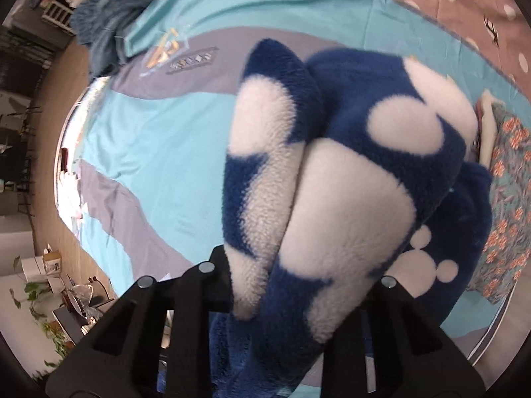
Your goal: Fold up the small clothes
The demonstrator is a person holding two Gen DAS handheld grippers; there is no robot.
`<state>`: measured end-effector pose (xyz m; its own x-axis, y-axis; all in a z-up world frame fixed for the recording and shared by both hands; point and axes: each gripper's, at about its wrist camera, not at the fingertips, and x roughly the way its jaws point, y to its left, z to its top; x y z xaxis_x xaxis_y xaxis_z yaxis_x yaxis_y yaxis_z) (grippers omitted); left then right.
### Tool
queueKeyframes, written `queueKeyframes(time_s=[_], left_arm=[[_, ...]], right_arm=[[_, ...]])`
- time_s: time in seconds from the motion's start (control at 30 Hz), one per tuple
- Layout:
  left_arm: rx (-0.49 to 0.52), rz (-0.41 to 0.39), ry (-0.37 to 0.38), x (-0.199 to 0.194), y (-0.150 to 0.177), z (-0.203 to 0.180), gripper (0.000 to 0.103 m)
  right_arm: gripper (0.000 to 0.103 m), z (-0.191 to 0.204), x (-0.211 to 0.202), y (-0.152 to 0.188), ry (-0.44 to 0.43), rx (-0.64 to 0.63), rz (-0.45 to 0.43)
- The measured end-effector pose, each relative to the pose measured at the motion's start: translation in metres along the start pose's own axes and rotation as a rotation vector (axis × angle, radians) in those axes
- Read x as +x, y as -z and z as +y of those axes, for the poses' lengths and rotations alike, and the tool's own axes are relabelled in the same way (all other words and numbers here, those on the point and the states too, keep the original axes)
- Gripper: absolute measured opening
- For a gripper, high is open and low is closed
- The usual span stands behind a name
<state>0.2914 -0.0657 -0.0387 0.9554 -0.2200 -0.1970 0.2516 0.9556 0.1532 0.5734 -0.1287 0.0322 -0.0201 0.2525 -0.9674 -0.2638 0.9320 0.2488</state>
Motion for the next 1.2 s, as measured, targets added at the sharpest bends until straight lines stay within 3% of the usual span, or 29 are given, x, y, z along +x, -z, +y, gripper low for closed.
queueKeyframes(time_s=[0.17, 0.33, 0.57, 0.7, 0.83, 0.9, 1.0, 1.03, 1.13, 1.2], left_arm=[[0.023, -0.046, 0.037, -0.004, -0.025, -0.021, 0.043], [0.098, -0.054, 0.088, 0.003, -0.035, -0.066, 0.044], [0.166, 0.015, 0.168, 0.015, -0.023, -0.117, 0.044], [0.114, 0.042, 0.299, -0.013, -0.013, -0.117, 0.052], [0.057, 0.014, 0.441, -0.053, -0.022, -0.095, 0.061], [0.004, -0.006, 0.458, -0.061, -0.033, -0.067, 0.062], [-0.196, 0.013, 0.458, -0.037, -0.049, -0.016, 0.062], [-0.283, 0.041, 0.454, -0.017, -0.052, 0.000, 0.063], [-0.478, 0.160, 0.536, 0.047, -0.049, 0.024, 0.063], [-0.571, 0.278, 0.629, 0.097, -0.033, 0.021, 0.063]], right_arm=[[0.026, -0.015, -0.040, 0.014, -0.044, -0.021, -0.062], [0.025, -0.069, -0.061, 0.037, -0.133, 0.007, -0.118], [0.025, -0.159, -0.041, 0.070, -0.286, 0.037, -0.158], [0.026, -0.198, -0.005, 0.080, -0.367, 0.091, -0.104], [0.027, -0.223, 0.014, 0.085, -0.424, 0.077, -0.127], [0.028, -0.228, 0.018, 0.088, -0.431, 0.046, -0.132], [0.030, -0.237, 0.027, 0.093, -0.420, 0.040, -0.125], [0.030, -0.239, 0.030, 0.095, -0.423, 0.033, -0.129], [0.030, -0.242, 0.030, 0.098, -0.420, 0.014, -0.150], [0.032, -0.240, 0.028, 0.100, -0.399, -0.002, -0.164]])
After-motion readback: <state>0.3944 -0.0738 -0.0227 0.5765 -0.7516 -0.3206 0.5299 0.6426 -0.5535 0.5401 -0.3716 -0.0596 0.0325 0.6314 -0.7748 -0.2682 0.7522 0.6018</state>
